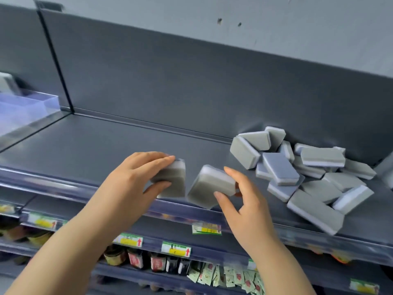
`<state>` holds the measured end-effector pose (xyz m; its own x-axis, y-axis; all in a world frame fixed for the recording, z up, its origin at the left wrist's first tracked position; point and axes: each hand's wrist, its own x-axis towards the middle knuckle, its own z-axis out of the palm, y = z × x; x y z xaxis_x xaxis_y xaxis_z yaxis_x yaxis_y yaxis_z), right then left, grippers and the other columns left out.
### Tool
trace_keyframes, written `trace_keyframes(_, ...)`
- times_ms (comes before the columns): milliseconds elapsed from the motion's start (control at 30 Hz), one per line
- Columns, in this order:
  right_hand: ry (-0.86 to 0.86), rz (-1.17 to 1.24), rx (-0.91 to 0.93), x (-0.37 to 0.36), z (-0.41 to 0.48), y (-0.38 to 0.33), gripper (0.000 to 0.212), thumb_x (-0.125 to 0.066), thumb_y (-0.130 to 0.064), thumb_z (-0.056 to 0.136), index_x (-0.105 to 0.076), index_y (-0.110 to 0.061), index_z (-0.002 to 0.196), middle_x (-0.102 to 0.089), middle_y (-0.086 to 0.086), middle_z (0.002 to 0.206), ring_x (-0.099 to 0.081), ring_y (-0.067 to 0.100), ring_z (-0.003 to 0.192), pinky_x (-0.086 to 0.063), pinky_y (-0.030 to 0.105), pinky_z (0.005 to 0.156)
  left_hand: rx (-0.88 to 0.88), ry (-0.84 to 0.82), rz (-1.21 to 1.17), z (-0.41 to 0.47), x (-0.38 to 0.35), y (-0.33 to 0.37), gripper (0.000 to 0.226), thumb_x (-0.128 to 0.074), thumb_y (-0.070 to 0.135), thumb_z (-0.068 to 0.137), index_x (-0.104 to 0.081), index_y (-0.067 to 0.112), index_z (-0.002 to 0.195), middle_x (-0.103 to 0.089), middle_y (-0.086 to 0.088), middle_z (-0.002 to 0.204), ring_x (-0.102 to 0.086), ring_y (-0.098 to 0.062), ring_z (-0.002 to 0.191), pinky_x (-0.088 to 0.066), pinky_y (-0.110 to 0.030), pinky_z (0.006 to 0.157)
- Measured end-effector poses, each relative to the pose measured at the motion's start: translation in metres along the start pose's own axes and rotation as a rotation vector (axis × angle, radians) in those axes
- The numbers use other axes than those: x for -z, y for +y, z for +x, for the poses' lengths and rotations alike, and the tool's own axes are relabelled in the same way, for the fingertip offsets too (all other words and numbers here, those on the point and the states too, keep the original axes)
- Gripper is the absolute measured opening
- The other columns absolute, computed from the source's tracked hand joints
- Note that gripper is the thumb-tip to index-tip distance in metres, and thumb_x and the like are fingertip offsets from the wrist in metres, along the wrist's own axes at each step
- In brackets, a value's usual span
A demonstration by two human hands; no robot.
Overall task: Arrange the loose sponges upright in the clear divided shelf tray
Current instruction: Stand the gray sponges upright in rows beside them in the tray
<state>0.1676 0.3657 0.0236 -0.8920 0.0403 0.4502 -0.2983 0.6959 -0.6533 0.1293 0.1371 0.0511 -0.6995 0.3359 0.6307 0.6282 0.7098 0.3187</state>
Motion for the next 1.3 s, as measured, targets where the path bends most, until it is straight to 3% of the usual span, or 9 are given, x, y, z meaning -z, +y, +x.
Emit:
trace_keyframes(267,-0.144,0.148,0.15,-0.099,0.0,-0.094,0.043,-0.065,-0.022,0.083,-0.049,-0.03,0.123,-0.048,-0.022,0.112,-0.043,-0.009,0.101,-0.033,0.0,0.082,0.178,-0.006,0.125,-0.084,0.096,-0.074,0.042,-0.066,0.029,0.079,-0.063,0.019,0.119,-0.059,0.008,0.113,-0.05,-0.006,0.103,-0.043,-0.02,0.087)
trace_keyframes(433,-0.266,0.175,0.213,-0.149,0.008,-0.132,0.044,-0.067,-0.021,0.081,-0.049,-0.033,0.12,-0.049,-0.023,0.109,-0.043,-0.009,0.101,-0.033,-0.001,0.079,0.192,-0.062,0.192,-0.105,0.133,-0.111,0.045,-0.058,0.034,0.079,-0.064,0.015,0.119,-0.062,0.003,0.113,-0.049,-0.009,0.104,-0.045,-0.023,0.09)
trace_keyframes(533,-0.259,0.163,0.234,-0.169,0.03,-0.143,0.044,-0.069,-0.02,0.08,-0.052,-0.031,0.119,-0.051,-0.023,0.106,-0.047,-0.005,0.096,-0.035,0.001,0.079,0.159,-0.081,0.186,-0.099,0.144,-0.137,0.045,-0.05,0.039,0.081,-0.064,0.017,0.118,-0.062,0.005,0.113,-0.049,-0.008,0.104,-0.042,-0.018,0.089)
trace_keyframes(733,-0.259,0.136,0.289,-0.214,0.102,-0.165,0.044,-0.072,-0.017,0.077,-0.054,-0.031,0.115,-0.053,-0.022,0.106,-0.053,0.003,0.091,-0.039,0.006,0.08,0.107,-0.056,0.175,-0.056,0.159,-0.214,0.044,-0.061,0.027,0.077,-0.063,0.019,0.12,-0.06,0.007,0.114,-0.049,-0.006,0.104,-0.045,-0.022,0.089)
trace_keyframes(833,-0.291,0.134,0.289,-0.239,0.143,-0.177,0.046,-0.071,-0.019,0.078,-0.047,-0.044,0.108,-0.051,-0.026,0.105,-0.051,-0.001,0.095,-0.039,0.003,0.08,0.108,-0.063,0.159,-0.029,0.172,-0.26,0.044,-0.06,0.027,0.078,-0.062,0.02,0.121,-0.056,0.011,0.115,-0.049,-0.004,0.105,-0.043,-0.018,0.09)
trace_keyframes(933,-0.274,0.13,0.284,-0.257,0.182,-0.193,0.047,-0.071,-0.018,0.076,-0.044,-0.049,0.098,-0.052,-0.027,0.1,-0.052,-0.004,0.094,-0.038,0.002,0.079,0.111,-0.038,0.184,-0.009,0.193,-0.303,0.045,-0.061,0.028,0.078,-0.061,0.021,0.122,-0.06,0.004,0.118,-0.054,-0.009,0.103,-0.047,-0.026,0.089)
trace_keyframes(1100,-0.313,0.162,0.318,-0.302,0.248,-0.237,0.04,-0.071,-0.019,0.077,-0.046,-0.043,0.097,-0.054,-0.024,0.098,-0.051,-0.01,0.094,-0.038,0.002,0.077,0.13,0.044,0.286,0.01,0.237,-0.375,0.047,-0.066,0.03,0.08,-0.058,0.019,0.125,-0.056,0.007,0.112,-0.049,-0.004,0.092,-0.041,-0.014,0.081)
trace_keyframes(1200,-0.381,0.166,0.344,-0.332,0.267,-0.261,0.037,-0.072,-0.02,0.076,-0.048,-0.039,0.097,-0.054,-0.024,0.097,-0.05,-0.01,0.094,-0.037,0.0,0.076,0.174,0.055,0.317,0.009,0.258,-0.409,0.048,-0.065,0.033,0.081,-0.056,0.02,0.126,-0.056,0.003,0.111,-0.047,-0.007,0.094,-0.041,-0.023,0.078)
trace_keyframes(1300,-0.411,0.189,0.325,-0.362,0.282,-0.276,0.035,-0.072,-0.022,0.076,-0.051,-0.036,0.1,-0.057,-0.022,0.099,-0.054,-0.006,0.095,-0.04,0.004,0.08,0.186,0.044,0.329,0.007,0.279,-0.447,0.051,-0.064,0.037,0.08,-0.05,0.03,0.129,-0.049,0.012,0.113,-0.048,-0.007,0.095,-0.041,-0.026,0.079)
